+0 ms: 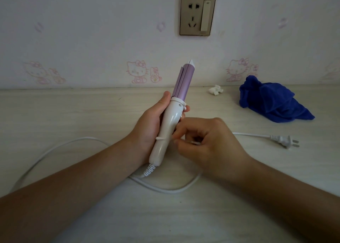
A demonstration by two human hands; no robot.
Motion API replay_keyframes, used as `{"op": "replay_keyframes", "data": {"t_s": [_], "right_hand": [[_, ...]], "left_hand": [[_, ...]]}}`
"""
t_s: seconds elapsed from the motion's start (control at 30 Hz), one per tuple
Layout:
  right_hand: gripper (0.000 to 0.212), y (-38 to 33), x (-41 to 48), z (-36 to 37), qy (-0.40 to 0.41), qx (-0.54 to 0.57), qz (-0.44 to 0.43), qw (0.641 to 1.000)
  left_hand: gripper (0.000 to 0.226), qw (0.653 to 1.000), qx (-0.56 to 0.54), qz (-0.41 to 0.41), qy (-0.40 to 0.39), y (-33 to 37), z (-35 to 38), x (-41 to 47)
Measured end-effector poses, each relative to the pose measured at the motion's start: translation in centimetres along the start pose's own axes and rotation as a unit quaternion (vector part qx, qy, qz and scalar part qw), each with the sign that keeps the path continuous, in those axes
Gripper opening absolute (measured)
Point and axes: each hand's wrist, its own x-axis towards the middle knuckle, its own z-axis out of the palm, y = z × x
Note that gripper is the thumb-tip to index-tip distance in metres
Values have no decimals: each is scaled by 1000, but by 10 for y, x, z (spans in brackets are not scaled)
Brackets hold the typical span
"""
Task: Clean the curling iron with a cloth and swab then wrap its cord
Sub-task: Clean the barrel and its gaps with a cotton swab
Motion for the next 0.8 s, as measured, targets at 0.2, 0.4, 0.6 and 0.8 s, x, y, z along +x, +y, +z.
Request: {"op": "replay_keyframes", "data": {"t_s": [0.2, 0.4, 0.6, 0.8], "right_hand": [[9, -2, -2, 0, -20, -6, 0, 1000], [7, -3, -3, 3, -48, -4, -15, 999], [15, 8, 5, -14, 54, 6, 9, 998], [8, 7, 11, -31, 159, 32, 10, 987]], "left_hand": [[55, 1000, -21, 3, 14, -1, 3, -3], [56, 999, -28, 3, 21, 0, 3, -5], [51, 996, 41, 36, 64, 2, 6, -6], [44, 998, 28, 54, 21, 2, 21, -15]]}}
